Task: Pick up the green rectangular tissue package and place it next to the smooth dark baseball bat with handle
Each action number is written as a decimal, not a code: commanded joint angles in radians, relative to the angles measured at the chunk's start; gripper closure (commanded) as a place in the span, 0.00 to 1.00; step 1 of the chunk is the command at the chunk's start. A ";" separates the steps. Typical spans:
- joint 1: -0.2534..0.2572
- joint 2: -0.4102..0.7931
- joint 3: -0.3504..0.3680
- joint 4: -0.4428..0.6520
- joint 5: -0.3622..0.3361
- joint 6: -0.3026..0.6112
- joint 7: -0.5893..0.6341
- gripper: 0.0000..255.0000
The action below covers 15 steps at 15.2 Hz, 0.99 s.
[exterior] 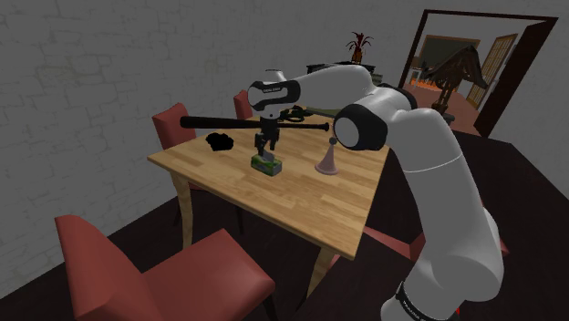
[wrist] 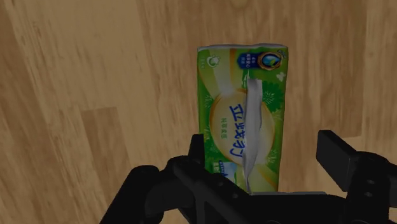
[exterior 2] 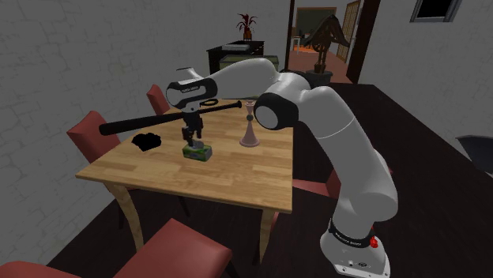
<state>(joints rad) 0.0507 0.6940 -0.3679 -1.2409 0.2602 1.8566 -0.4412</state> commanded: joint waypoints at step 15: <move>-0.015 -0.009 -0.005 0.115 -0.008 -0.121 0.011 0.00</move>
